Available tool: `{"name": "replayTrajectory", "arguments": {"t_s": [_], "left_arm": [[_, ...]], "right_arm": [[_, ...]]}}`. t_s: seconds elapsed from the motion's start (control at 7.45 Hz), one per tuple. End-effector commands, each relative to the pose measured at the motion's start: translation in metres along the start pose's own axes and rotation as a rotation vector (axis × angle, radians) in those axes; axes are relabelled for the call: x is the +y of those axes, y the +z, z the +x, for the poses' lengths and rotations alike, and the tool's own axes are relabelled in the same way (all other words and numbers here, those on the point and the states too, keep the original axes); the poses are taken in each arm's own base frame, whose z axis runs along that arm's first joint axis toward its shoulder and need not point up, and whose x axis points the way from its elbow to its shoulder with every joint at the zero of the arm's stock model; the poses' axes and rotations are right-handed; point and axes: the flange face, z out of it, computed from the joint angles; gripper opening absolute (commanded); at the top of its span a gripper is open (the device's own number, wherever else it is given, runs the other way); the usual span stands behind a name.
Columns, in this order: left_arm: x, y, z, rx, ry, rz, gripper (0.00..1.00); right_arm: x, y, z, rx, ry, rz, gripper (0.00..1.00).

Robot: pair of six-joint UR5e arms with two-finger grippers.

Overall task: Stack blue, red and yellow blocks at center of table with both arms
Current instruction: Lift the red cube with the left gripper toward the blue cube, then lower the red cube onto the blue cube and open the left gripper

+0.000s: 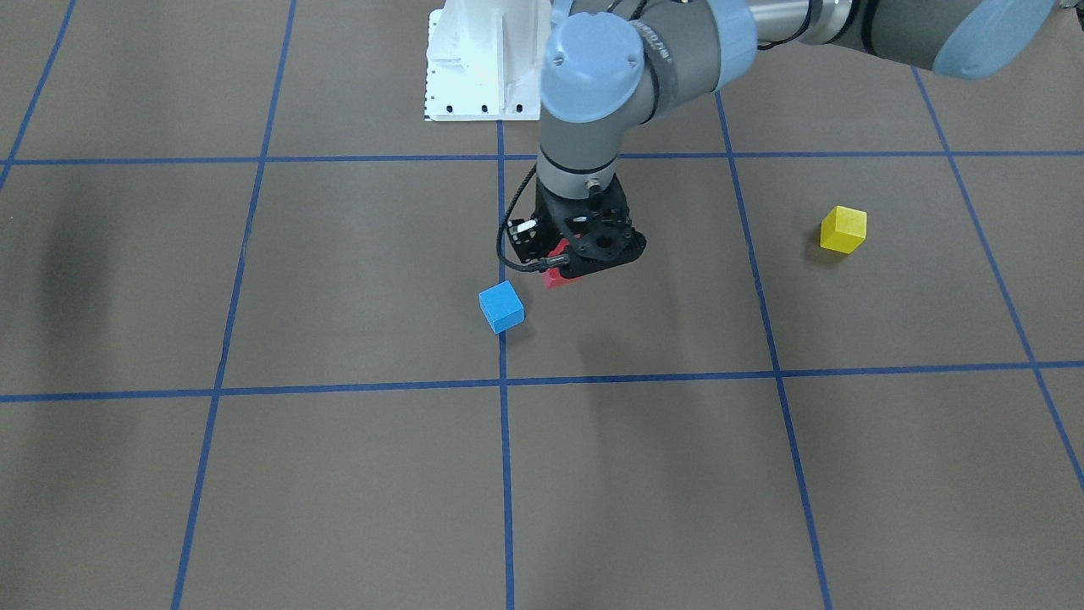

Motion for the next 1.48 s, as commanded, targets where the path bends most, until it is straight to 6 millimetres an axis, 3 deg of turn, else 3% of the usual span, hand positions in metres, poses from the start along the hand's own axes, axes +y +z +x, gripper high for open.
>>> {"name": "replayTrajectory", "arguments": {"t_s": [0.0,0.27,0.67,1.34], "left_arm": [[-0.006,0.012,0.037,0.014,-0.148,-0.003,0.0],[-0.007,0.032,0.045,-0.002,-0.169,-0.012,0.0],[0.014,0.056,0.05,-0.011,-0.138,-0.007,0.0],[0.015,0.067,0.049,-0.008,-0.123,-0.001,0.0]], "right_arm": [[0.003,0.002,0.004,0.0,0.0,-0.004,0.99],[0.002,0.001,0.004,0.003,-0.002,-0.002,0.99],[0.001,0.001,0.002,0.003,-0.003,-0.002,0.99],[0.001,0.001,0.002,0.001,-0.004,-0.001,0.99]]}}
